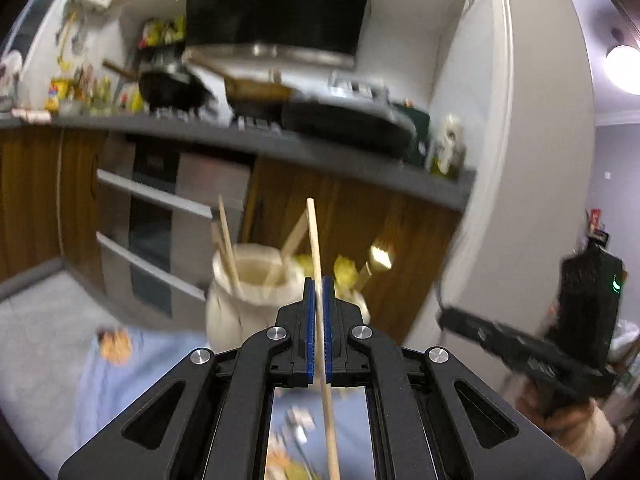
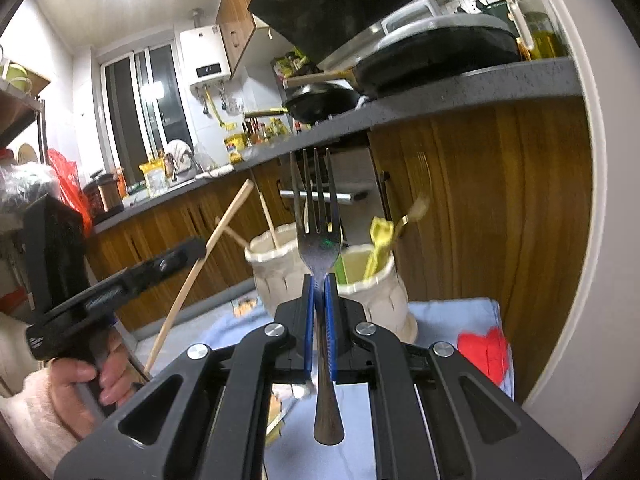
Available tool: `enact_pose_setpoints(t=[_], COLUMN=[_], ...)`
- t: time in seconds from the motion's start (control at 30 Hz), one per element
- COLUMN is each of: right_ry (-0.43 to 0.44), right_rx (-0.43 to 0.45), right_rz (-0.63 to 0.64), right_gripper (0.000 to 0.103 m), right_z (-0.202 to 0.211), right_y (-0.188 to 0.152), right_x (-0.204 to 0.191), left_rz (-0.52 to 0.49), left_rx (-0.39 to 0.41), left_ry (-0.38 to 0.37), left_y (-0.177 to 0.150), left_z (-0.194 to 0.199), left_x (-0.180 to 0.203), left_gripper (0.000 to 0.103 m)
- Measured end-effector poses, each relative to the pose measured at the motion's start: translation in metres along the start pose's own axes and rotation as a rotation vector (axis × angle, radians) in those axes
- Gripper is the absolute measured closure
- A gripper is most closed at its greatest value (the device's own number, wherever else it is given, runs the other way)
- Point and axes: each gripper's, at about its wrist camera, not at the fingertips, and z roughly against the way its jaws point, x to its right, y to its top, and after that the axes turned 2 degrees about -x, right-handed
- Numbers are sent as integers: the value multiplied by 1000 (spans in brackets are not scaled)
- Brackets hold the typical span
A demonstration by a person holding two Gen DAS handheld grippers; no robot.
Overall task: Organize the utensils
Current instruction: 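Carry the chopstick over the tall cup while the right tool carries the fork over the small cup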
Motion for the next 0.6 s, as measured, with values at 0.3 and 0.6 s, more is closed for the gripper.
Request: enact_pose_setpoints(t=[0.3, 0.6], right_ry=[-7, -38], right_rx=[119, 174], right_rz=[-1, 37], right_gripper=[98, 98], right_z=[-21, -52], right_y=[55, 75], right_x=[7, 14], left_rz=[-27, -151], left_rx=[143, 181], left_ry=[43, 176], left_y=[58, 58], left_z=[-56, -107], left_x=[-10, -12], left_gripper=[99, 99])
